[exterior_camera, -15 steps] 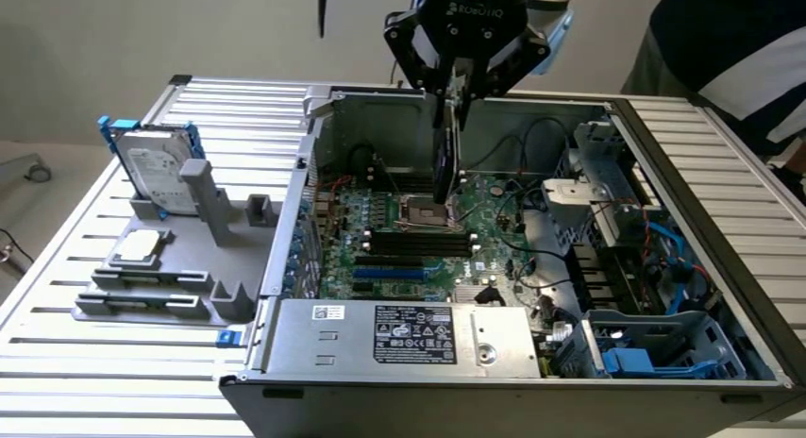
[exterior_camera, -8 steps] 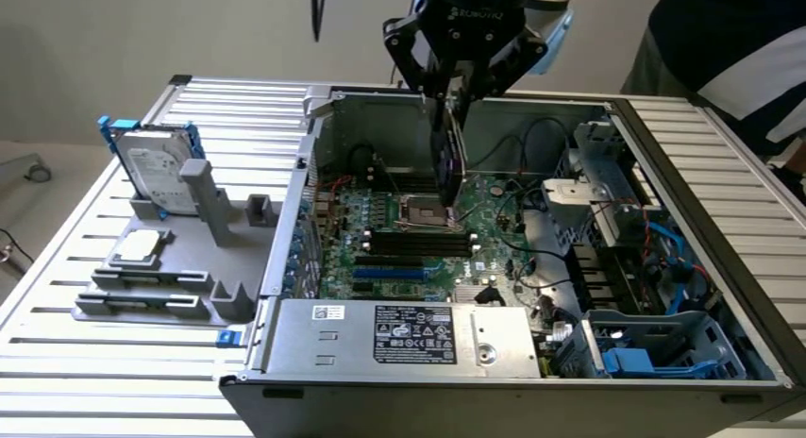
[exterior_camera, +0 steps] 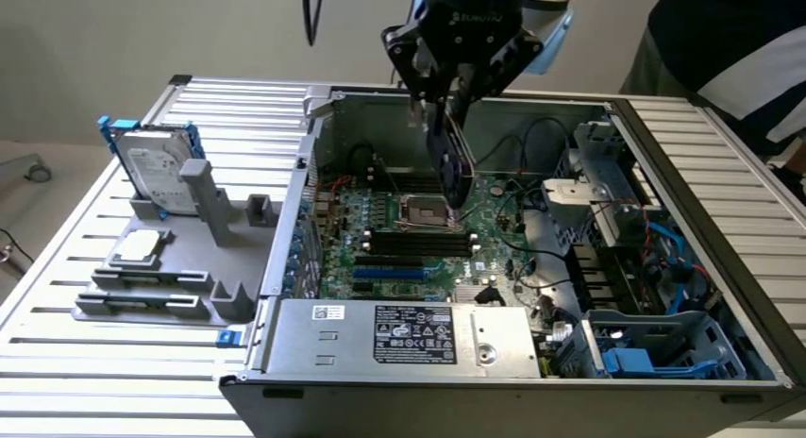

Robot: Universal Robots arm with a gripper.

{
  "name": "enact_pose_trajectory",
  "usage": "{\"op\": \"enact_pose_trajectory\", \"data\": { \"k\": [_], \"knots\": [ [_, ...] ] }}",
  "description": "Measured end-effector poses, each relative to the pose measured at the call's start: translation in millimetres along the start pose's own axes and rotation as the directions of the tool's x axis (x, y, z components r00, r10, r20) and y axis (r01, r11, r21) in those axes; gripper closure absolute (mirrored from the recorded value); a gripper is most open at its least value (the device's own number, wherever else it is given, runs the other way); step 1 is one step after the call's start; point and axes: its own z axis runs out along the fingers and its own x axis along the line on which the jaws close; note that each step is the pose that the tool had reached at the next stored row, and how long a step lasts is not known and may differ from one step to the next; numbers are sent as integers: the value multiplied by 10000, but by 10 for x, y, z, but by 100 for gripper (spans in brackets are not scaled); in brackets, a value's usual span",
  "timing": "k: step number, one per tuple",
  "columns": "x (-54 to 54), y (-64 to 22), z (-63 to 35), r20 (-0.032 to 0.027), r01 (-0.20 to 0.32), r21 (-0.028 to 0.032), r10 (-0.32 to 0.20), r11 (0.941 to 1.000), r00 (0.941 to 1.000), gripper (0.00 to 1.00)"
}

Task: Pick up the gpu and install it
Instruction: 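Pick up the gpu and move the gpu toward the slot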

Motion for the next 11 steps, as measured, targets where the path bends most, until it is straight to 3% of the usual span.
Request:
{"op": "enact_pose_trajectory", "data": {
  "k": [6, 11],
  "knots": [
    [-1, -2, 21, -72, 1091, 28, -1091, 9940, 9940, 73],
    [-2, -3, 38, -134, 1983, 46, -1982, 9801, 9801, 73]
  ]
}}
